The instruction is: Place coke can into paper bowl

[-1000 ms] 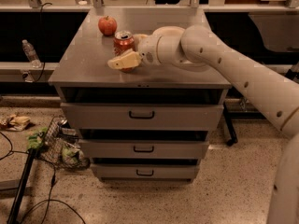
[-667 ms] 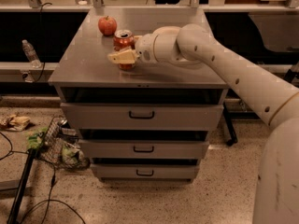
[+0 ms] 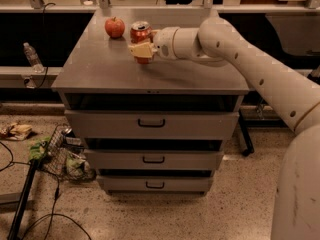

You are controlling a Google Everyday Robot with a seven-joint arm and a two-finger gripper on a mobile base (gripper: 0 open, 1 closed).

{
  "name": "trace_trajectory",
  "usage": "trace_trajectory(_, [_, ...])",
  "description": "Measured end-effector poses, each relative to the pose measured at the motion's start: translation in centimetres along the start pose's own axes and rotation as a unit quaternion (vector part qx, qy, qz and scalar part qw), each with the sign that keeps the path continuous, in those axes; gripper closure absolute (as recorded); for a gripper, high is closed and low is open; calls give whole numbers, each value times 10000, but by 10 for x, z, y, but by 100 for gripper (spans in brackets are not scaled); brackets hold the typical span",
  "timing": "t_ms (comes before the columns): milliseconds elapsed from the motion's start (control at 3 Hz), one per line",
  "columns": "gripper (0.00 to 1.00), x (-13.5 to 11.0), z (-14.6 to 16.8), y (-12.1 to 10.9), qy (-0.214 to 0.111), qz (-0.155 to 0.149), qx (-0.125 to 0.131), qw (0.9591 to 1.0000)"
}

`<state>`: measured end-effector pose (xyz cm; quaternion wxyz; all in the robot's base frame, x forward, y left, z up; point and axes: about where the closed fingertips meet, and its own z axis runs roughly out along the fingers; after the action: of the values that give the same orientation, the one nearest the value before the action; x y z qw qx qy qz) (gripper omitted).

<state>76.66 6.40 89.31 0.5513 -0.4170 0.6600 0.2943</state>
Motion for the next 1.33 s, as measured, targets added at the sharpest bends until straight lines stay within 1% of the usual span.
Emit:
trace_trajectory(333, [100, -18, -31, -34, 78, -6, 552, 9984])
trace_trajectory(667, [100, -28, -53, -64, 128, 63, 945, 9954])
trace_trajectory(1000, [100, -30, -69, -87, 146, 151, 1210, 9924])
trace_trajectory(1333, [100, -18, -86, -119, 255, 128, 1522, 9879])
